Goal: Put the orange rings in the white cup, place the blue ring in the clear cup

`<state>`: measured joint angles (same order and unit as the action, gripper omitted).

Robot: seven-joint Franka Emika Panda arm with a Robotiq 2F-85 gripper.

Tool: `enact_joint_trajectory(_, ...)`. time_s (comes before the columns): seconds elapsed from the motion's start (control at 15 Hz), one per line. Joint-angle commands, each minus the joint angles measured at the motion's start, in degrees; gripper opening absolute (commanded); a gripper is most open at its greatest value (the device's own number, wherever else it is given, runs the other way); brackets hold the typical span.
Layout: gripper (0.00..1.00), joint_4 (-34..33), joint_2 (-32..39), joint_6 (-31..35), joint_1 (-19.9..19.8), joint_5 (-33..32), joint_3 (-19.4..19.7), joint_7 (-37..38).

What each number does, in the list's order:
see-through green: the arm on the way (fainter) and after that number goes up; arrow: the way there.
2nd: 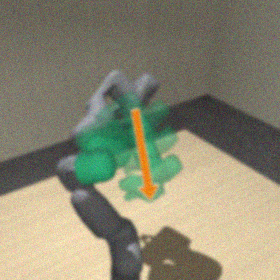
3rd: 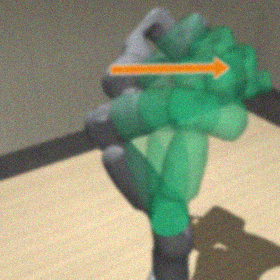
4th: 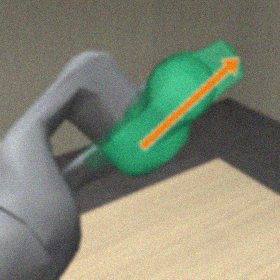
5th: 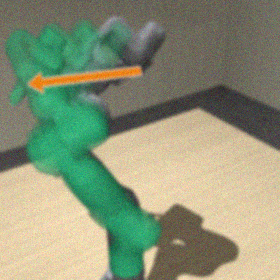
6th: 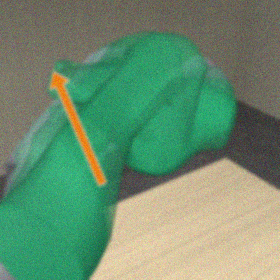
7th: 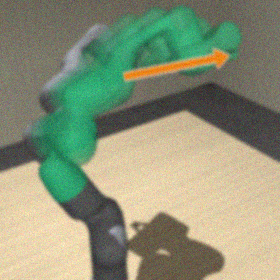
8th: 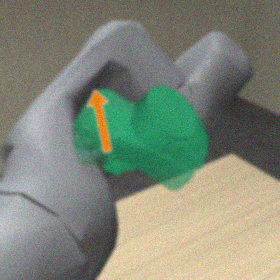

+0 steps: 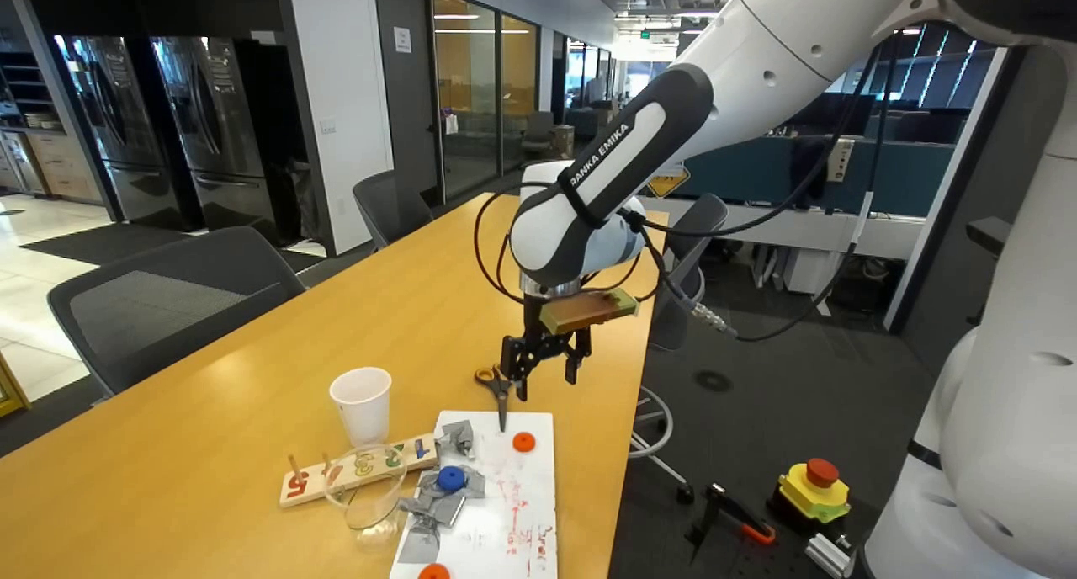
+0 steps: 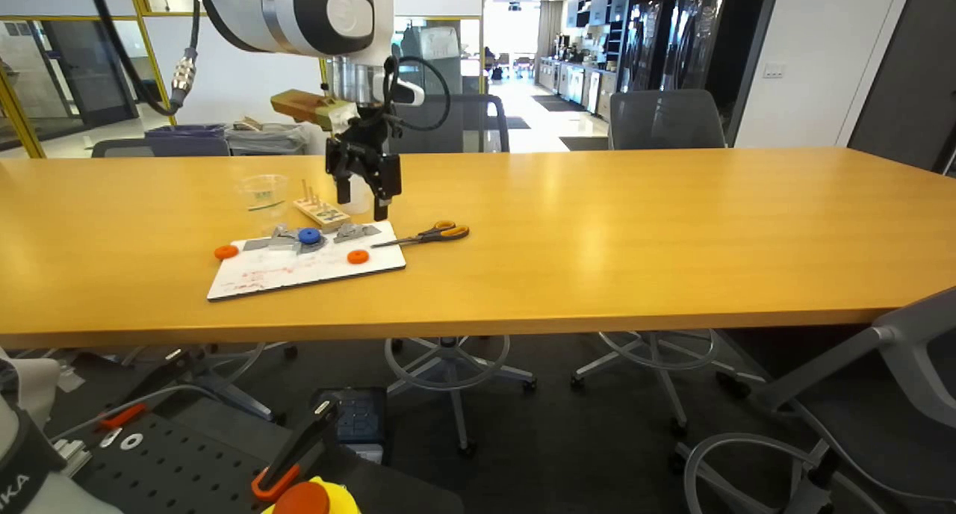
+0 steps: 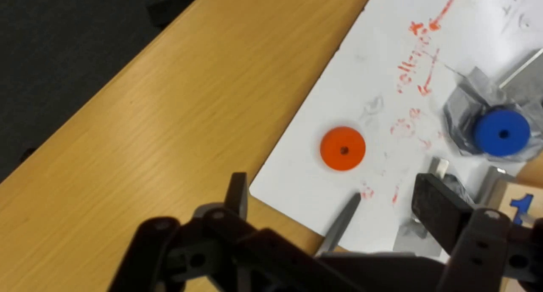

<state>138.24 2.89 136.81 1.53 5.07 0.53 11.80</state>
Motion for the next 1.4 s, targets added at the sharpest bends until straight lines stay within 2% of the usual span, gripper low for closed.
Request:
enact_joint_trajectory(0.0,1.0,0.1,4.4,3.7,0.3,-1.4,-1.1,-4.1)
enact_joint_trajectory(0.4,1.0,-1.7,12.0,12.2,1.1,-2.3,-1.8,-4.5)
enact_joint_trajectory(0.73,1.0,-0.7,14.1,18.3,1.0,-1.6,-2.2,-5.6)
enact_joint_trajectory(1.0,1.0,-0.4,14.5,20.2,0.8,-1.2,-2.6,-6.5)
enact_joint_trajectory(1.33,1.0,-0.1,13.7,18.8,0.9,-1.3,-2.8,-6.8)
